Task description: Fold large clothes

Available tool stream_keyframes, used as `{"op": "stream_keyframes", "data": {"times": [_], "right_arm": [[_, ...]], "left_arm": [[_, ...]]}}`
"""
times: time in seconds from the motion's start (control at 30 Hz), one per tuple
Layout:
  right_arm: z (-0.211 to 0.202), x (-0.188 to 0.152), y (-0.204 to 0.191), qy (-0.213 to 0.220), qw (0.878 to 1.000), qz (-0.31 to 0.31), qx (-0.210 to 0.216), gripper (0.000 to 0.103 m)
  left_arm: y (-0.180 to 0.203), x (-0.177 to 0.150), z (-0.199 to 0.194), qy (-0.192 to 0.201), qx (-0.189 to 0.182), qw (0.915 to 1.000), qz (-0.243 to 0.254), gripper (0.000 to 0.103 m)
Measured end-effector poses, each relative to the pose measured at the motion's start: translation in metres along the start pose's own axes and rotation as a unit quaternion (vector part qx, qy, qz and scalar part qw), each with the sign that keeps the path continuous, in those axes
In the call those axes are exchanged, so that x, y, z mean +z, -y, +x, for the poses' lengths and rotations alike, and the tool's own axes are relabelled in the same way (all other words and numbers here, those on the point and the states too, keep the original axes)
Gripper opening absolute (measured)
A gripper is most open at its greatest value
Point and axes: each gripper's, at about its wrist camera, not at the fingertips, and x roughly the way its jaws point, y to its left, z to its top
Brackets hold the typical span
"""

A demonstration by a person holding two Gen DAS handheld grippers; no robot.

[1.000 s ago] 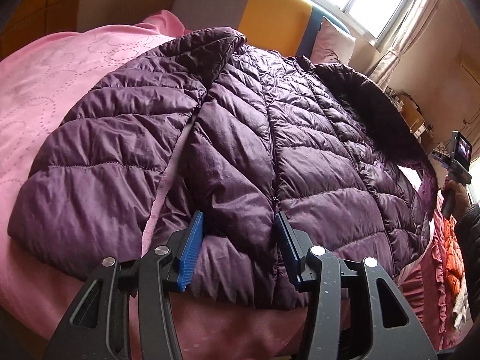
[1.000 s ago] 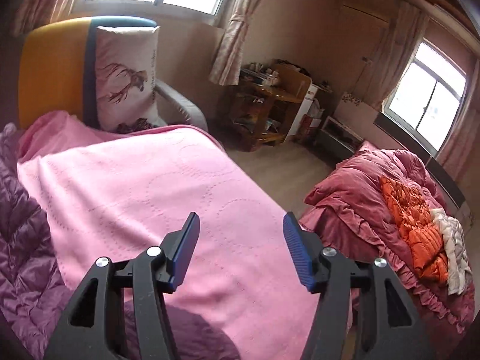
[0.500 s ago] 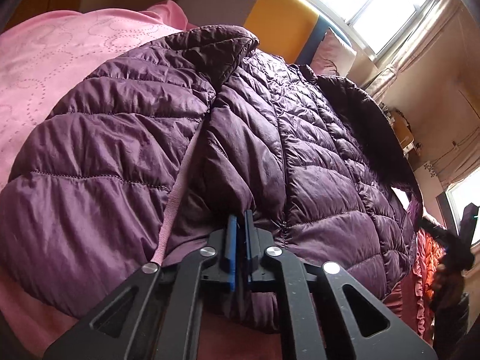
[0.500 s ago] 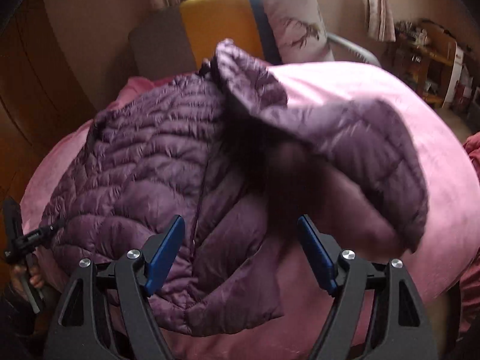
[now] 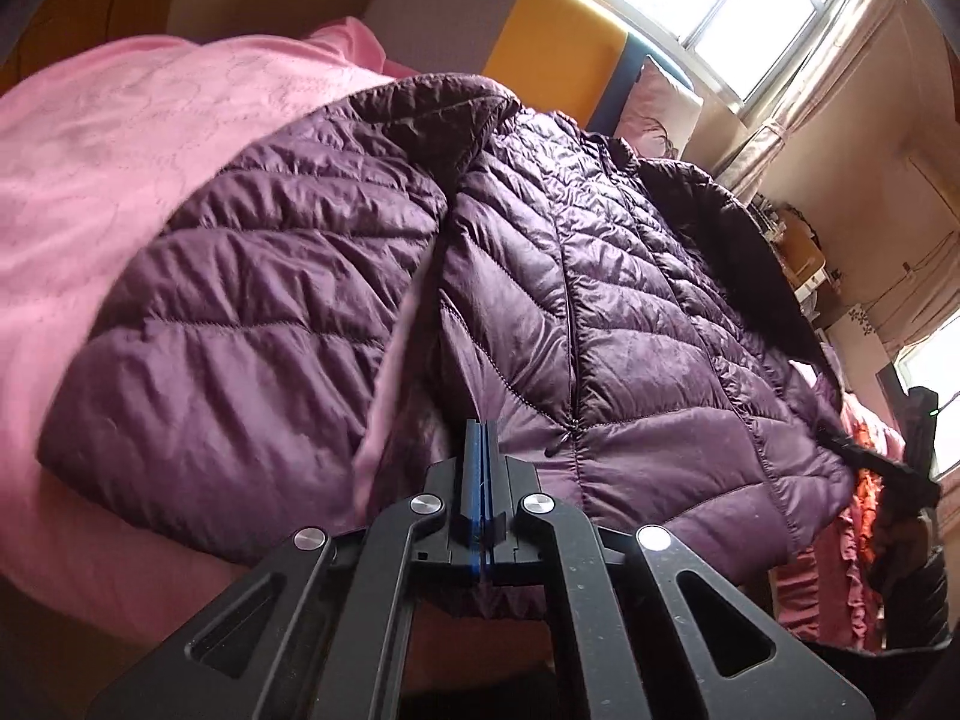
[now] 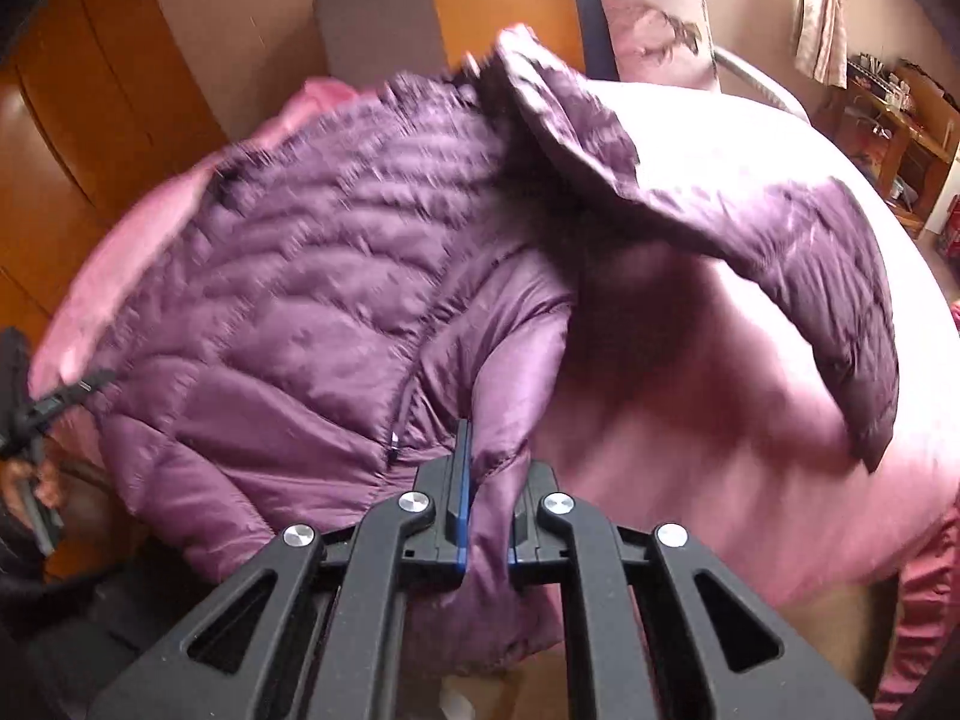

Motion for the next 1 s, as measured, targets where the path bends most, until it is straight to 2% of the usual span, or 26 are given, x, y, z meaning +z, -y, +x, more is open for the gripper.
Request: {"op": "stream_keyframes", "data": {"times": [0.07,0.17,0.2,0.23,0.27,0.3,0.4,0.5,0.63,0.67,0.7,0.77,0.83,0.87,0.93,1.0], "right_arm": [[0.014,-0.008,0.000,-0.016,0.999,-0.009,-0.026,0.009],[0.020,-0.002,0.003,-0.013,0.998,-0.008,-0.058,0.026],[0.017,0.000,0.003,-0.005,0.998,-0.011,-0.066,0.037],[0.013,0.002,0.001,0.007,0.997,-0.018,-0.076,0.052],[0.006,0.006,-0.002,0.024,0.996,-0.028,-0.087,0.058],[0.003,0.007,-0.006,0.038,0.994,-0.036,-0.092,0.063],[-0.011,0.007,-0.029,0.075,0.992,-0.059,-0.085,0.071],[-0.006,0.013,-0.054,0.092,0.992,-0.072,-0.039,0.075],[0.028,0.037,-0.098,0.091,0.992,-0.083,0.013,0.075],[0.034,0.040,-0.109,0.090,0.992,-0.088,0.020,0.075],[0.042,0.045,-0.120,0.089,0.991,-0.093,0.029,0.075],[0.057,0.054,-0.140,0.087,0.990,-0.094,0.052,0.075],[0.070,0.061,-0.157,0.083,0.989,-0.098,0.071,0.074],[0.073,0.063,-0.164,0.082,0.989,-0.100,0.077,0.074],[0.080,0.067,-0.178,0.077,0.987,-0.106,0.095,0.074],[0.090,0.068,-0.191,0.068,0.985,-0.120,0.104,0.074]], "left_arm": [[0.008,-0.011,-0.004,-0.005,0.003,1.0000,0.008,0.000],[0.012,-0.017,-0.016,-0.004,0.004,0.9999,0.009,0.001],[0.008,-0.015,-0.022,-0.001,0.002,1.0000,0.002,0.009],[0.001,-0.014,-0.034,0.011,0.014,0.9998,-0.010,0.027],[-0.005,-0.010,-0.043,0.023,0.022,0.9993,-0.021,0.038],[-0.014,-0.009,-0.053,0.038,0.030,0.9981,-0.037,0.056],[-0.052,-0.008,-0.084,0.073,0.068,0.9892,-0.107,0.059],[-0.085,-0.016,-0.095,0.076,0.131,0.9753,-0.161,0.069],[-0.113,-0.024,-0.076,0.046,0.076,0.9661,-0.242,0.069],[-0.113,-0.025,-0.069,0.040,0.050,0.9648,-0.255,0.069],[-0.111,-0.023,-0.064,0.039,0.035,0.9638,-0.261,0.066],[-0.108,-0.018,-0.055,0.038,0.029,0.9647,-0.259,0.051],[-0.101,-0.007,-0.047,0.027,0.049,0.9694,-0.239,0.010],[-0.097,0.004,-0.046,0.030,0.078,0.9741,-0.210,0.007],[-0.099,0.014,-0.057,0.053,0.123,0.9751,-0.177,0.005],[-0.112,0.040,-0.072,0.081,0.183,0.9673,-0.156,0.005]]}}
